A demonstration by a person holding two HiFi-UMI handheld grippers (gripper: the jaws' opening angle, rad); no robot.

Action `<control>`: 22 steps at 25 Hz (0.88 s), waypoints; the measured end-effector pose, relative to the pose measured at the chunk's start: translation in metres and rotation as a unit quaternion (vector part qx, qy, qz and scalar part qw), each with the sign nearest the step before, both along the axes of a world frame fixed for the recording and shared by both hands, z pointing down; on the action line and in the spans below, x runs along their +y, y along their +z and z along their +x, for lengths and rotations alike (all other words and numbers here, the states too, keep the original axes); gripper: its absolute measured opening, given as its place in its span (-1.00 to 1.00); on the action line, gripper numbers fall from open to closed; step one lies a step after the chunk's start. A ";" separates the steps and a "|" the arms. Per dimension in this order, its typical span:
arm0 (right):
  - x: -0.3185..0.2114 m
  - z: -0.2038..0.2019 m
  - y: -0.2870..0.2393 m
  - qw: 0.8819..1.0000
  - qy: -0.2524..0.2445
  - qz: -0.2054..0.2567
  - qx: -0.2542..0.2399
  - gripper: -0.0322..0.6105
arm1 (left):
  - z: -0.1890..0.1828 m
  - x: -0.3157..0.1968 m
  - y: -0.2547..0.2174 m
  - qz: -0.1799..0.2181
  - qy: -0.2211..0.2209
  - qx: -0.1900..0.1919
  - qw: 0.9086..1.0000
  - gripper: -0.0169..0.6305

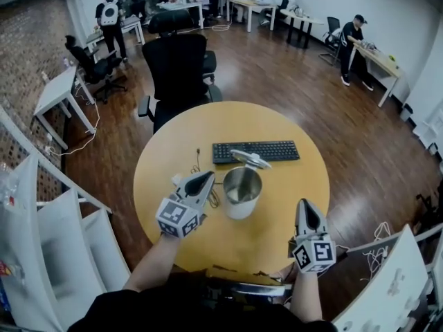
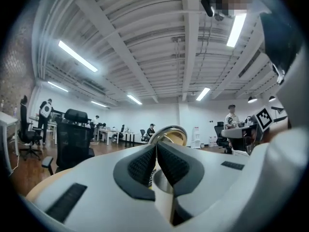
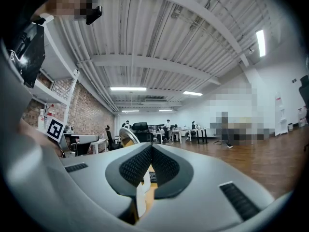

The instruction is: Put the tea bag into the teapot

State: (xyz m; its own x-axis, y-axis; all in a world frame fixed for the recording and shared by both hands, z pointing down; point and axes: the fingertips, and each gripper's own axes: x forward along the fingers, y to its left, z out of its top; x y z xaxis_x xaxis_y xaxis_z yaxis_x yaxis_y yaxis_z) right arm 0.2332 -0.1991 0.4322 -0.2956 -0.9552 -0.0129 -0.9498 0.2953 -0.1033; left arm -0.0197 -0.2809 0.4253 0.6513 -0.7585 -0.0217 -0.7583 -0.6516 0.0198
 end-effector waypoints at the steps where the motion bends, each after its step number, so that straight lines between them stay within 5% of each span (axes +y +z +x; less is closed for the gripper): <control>1: -0.001 -0.005 0.000 1.000 -0.007 0.000 0.002 -0.88 | -0.014 0.003 -0.003 0.003 -0.014 0.006 1.000 -0.91; 10: 0.000 -0.044 0.013 0.999 -0.044 -0.001 -0.007 -0.88 | -0.136 0.051 -0.002 0.002 -0.140 0.055 0.989 -0.94; 22: 0.007 -0.062 0.025 0.998 -0.057 -0.004 -0.024 -0.89 | -0.175 0.086 0.012 -0.010 -0.174 0.063 0.983 -0.94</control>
State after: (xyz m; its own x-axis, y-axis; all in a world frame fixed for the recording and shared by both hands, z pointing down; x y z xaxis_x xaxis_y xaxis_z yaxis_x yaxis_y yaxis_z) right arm 0.1715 -0.1925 0.4575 -0.4020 -0.9154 -0.0223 -0.9037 0.4006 -0.1512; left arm -0.1950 -0.1946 0.4374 0.3449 -0.9362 -0.0681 -0.9262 -0.3512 0.1370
